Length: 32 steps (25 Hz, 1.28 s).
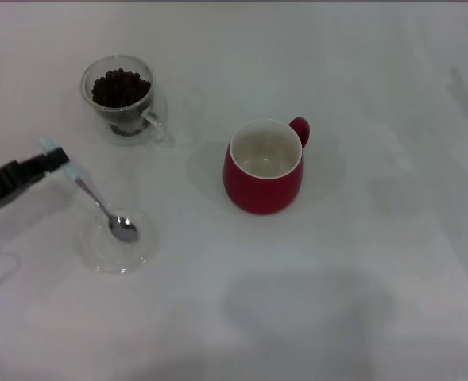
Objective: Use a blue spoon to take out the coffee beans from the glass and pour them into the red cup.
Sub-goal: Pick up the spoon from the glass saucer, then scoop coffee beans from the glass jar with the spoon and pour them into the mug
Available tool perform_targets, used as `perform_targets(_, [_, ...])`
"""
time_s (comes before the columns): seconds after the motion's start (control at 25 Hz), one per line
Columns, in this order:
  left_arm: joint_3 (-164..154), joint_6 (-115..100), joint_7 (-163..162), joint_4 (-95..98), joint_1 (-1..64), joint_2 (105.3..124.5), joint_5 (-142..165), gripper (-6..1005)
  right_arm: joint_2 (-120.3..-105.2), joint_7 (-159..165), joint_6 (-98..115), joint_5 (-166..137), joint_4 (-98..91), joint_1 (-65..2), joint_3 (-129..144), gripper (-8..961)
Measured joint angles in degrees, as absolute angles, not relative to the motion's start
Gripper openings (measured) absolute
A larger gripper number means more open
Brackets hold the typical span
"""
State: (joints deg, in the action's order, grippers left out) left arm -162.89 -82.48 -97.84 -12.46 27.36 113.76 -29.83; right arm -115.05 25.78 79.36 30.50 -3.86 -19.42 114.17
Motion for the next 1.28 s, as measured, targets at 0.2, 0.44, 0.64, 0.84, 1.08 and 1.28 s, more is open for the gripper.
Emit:
perform_targets(0.2, [-162.93,-88.09,-94.64,-14.18,27.40,113.24,-34.01,133,-115.10,25.84,79.36,30.52,-3.87,-19.41,114.17,876])
perform_targets(0.44, [-162.86,-93.85,-89.57,-15.28,28.65,111.71,-42.70,130,-115.13,27.20,79.36,30.62,-3.87,-19.16,114.00,876])
perform_targets(0.64, [-162.92,-91.67,-83.05,-17.09,32.33,112.06,-57.59,130,-115.13,27.26,79.38,30.63,-3.93,-19.15,114.09,876])
perform_targets(0.84, [-162.93,-84.44,-78.42,-16.47,37.71,112.79,-54.03,130,-115.22,27.32,79.51,30.60,-4.44,-19.00,114.26,876])
perform_targets(1.08, [-162.98,-76.31,-69.05,-15.20,41.96,116.94,-50.70,130,-115.29,27.55,79.43,30.58,-5.09,-18.55,114.52,876])
perform_targets(1.28, [-162.95,-71.33,-65.88,-13.65,43.05,117.13,-47.70,129,-115.31,28.69,79.39,30.58,-5.18,-17.75,115.04,876])
